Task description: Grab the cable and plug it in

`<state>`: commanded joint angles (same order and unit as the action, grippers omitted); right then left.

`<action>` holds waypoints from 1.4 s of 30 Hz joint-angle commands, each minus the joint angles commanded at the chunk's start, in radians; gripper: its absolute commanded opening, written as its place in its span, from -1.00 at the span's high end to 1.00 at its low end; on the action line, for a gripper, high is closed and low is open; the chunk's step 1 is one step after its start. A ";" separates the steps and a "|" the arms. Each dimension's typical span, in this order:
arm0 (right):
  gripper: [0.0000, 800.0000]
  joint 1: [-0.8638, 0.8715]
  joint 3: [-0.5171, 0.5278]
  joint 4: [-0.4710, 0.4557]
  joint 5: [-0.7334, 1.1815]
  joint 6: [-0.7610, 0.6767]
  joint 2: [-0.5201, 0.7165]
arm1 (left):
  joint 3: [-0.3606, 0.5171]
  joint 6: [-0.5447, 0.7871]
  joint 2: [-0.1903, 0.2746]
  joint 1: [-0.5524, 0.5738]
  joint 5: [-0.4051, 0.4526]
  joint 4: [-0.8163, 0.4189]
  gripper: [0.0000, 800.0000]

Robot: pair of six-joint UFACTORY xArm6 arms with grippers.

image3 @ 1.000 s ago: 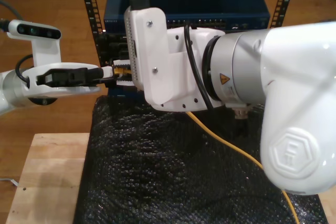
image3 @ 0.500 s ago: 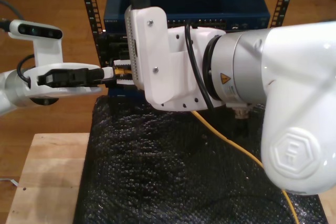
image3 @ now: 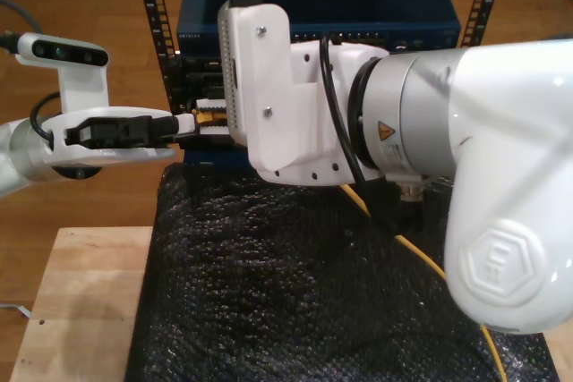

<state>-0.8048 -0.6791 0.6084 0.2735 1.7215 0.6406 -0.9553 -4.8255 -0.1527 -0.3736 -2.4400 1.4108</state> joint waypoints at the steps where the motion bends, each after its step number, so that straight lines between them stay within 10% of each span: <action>1: 0.81 0.000 0.000 0.000 0.000 0.002 0.000 | 0.000 0.000 0.000 0.000 0.000 0.000 0.96; 8: 0.92 0.000 0.005 0.000 0.000 0.000 0.000 | 0.002 0.000 0.000 0.000 0.000 0.002 0.89; 16: 0.97 -0.002 0.005 0.000 0.000 0.000 0.000 | -0.002 -0.003 -0.011 0.000 -0.015 0.005 0.25; 24: 0.99 -0.002 0.005 0.000 0.000 -0.009 -0.002 | -0.003 -0.005 -0.021 -0.002 -0.015 0.006 -0.80; 42: 1.00 0.015 -0.026 -0.005 0.000 -0.109 -0.035 | -0.008 -0.006 -0.012 -0.020 0.032 0.008 -0.98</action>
<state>-0.7894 -0.7052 0.6038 0.2735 1.6126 0.6053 -0.9630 -4.8317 -0.1649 -0.3936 -2.4078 1.4185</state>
